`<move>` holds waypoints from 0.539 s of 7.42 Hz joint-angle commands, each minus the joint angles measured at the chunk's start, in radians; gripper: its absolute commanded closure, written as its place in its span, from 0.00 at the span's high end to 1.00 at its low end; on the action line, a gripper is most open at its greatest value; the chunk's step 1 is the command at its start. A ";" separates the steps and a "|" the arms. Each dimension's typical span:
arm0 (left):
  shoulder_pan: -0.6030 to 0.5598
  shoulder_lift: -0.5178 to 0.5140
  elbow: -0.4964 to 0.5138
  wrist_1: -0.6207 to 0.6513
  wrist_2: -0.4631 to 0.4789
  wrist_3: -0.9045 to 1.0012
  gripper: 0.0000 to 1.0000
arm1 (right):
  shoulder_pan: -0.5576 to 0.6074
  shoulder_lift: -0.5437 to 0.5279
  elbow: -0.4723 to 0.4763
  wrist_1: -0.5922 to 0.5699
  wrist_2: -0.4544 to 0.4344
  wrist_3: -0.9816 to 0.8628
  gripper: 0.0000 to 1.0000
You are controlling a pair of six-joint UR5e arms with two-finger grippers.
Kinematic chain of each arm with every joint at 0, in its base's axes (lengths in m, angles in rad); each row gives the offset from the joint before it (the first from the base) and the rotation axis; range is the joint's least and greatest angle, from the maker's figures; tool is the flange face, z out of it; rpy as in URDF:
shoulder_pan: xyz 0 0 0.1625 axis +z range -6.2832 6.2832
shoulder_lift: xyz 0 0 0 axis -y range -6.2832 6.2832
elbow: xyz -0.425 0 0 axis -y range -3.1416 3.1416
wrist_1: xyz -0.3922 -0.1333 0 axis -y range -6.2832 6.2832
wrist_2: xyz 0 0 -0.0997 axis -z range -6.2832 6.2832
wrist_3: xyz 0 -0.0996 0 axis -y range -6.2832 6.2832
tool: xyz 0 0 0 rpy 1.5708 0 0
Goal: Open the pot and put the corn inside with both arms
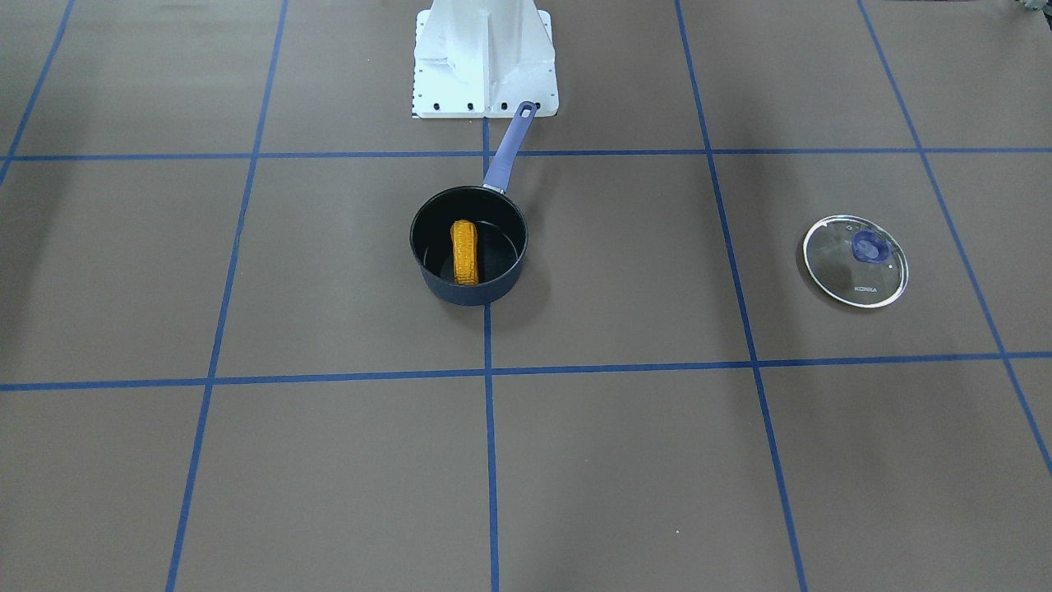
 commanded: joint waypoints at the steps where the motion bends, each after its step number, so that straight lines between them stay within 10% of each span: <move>1: 0.000 0.000 0.000 0.000 -0.001 0.000 0.98 | -0.001 0.003 0.004 0.000 0.001 0.000 1.00; 4: 0.000 0.000 -0.002 0.000 -0.001 0.000 0.98 | -0.001 0.003 0.005 0.002 0.052 -0.003 1.00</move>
